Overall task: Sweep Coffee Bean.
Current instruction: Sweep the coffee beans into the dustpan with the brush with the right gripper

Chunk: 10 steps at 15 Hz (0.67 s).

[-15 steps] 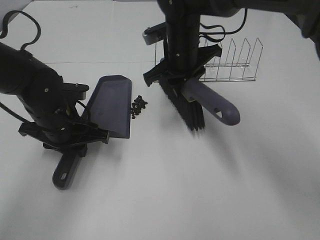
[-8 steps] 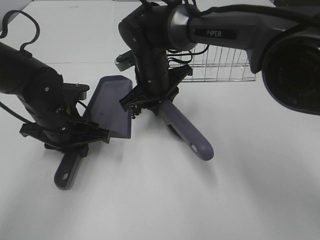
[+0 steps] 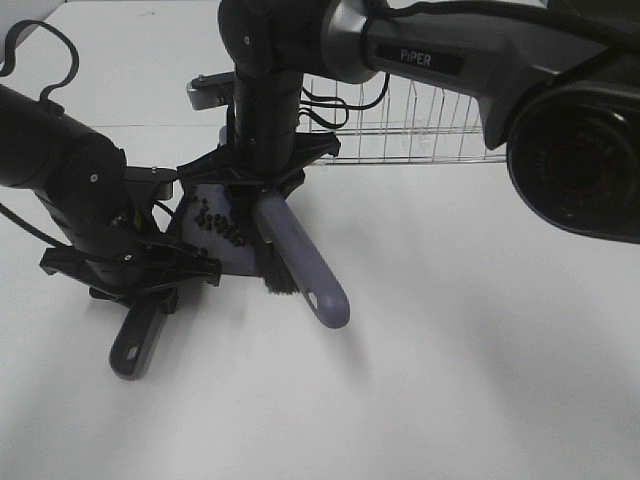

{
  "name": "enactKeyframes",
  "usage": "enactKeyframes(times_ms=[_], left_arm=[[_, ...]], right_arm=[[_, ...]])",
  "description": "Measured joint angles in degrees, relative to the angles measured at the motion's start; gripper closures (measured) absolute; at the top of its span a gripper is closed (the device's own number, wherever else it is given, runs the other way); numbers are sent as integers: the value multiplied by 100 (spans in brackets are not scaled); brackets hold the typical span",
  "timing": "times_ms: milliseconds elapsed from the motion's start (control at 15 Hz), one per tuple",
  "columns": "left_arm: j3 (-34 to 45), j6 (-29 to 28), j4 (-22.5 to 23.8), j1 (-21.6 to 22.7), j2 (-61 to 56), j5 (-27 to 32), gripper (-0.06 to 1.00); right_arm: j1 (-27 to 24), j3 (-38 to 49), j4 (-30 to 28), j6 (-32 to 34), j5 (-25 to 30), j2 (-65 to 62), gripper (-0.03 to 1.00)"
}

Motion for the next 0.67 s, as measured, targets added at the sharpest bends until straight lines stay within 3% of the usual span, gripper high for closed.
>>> enactKeyframes(times_ms=[133, 267, 400, 667], left_arm=[[0, 6, -6, 0, 0, 0, 60], [0, 6, -6, 0, 0, 0, 60], [0, 6, -6, 0, 0, 0, 60], [0, 6, -11, 0, 0, 0, 60]], right_arm=[[0, -332, -298, 0, 315, 17, 67], [0, -636, -1031, 0, 693, 17, 67], [-6, -710, -1581, -138, 733, 17, 67], [-143, -97, -1644, -304, 739, 6, 67]])
